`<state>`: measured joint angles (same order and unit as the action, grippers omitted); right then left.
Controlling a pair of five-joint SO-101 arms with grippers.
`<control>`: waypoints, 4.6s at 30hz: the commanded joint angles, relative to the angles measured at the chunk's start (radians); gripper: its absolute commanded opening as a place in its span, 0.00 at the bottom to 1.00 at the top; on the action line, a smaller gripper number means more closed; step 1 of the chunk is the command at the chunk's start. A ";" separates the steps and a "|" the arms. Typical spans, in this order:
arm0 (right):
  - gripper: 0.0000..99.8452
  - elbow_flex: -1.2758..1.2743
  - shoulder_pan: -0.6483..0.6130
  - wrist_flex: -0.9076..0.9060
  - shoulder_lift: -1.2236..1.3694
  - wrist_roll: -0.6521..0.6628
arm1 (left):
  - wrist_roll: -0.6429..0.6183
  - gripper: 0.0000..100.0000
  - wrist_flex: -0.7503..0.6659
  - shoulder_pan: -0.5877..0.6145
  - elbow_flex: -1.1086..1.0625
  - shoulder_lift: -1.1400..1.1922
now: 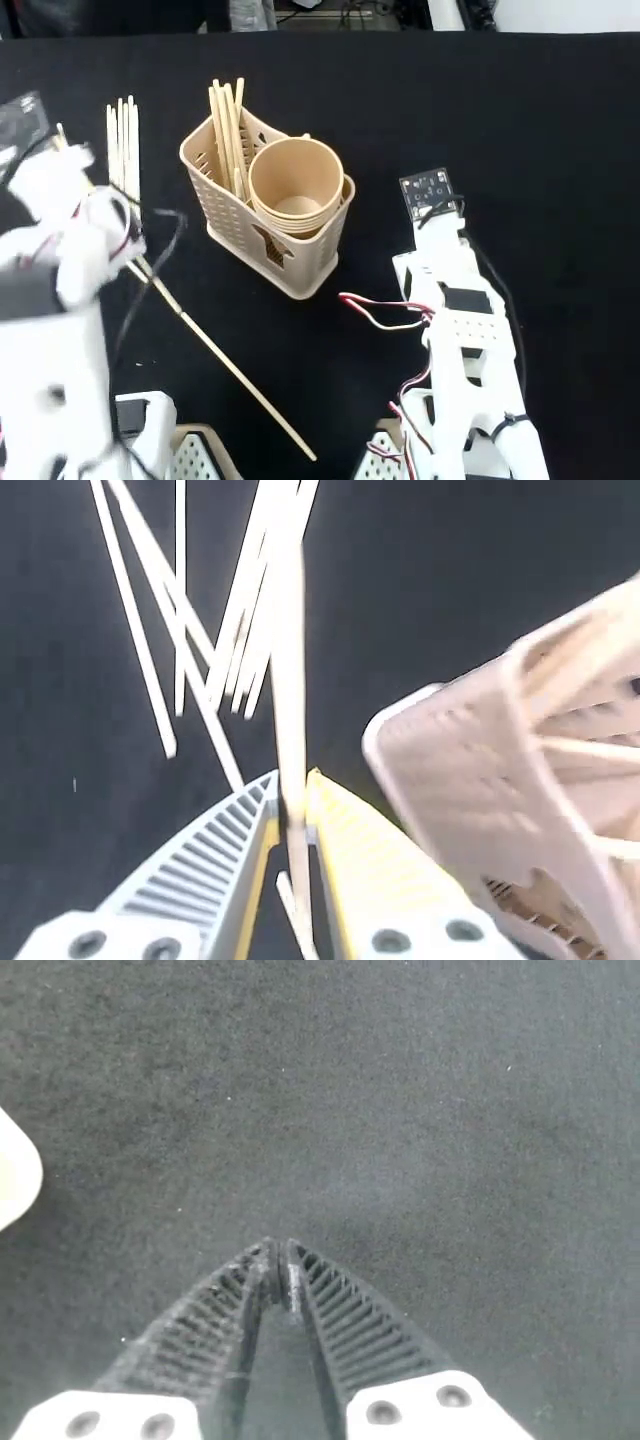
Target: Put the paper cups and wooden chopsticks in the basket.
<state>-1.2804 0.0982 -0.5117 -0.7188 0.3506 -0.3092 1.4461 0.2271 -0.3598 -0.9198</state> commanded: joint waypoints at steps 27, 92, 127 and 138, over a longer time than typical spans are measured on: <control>0.01 -0.004 0.008 0.023 -0.025 0.008 | 0.437 0.03 -0.982 -0.522 -0.272 -0.083; 0.01 -0.059 0.008 0.130 -0.018 0.006 | -0.023 0.26 0.258 -0.074 0.170 0.790; 0.01 -0.058 0.008 0.129 -0.018 0.006 | 0.163 0.11 -0.308 -0.278 -0.484 0.792; 0.01 -0.058 0.008 0.129 -0.018 0.006 | 0.173 0.03 -0.387 -0.272 -0.503 0.792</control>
<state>-1.3449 0.0982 -0.3982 -0.7188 0.3506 -0.1496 1.1070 -0.0430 -0.8477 -0.1297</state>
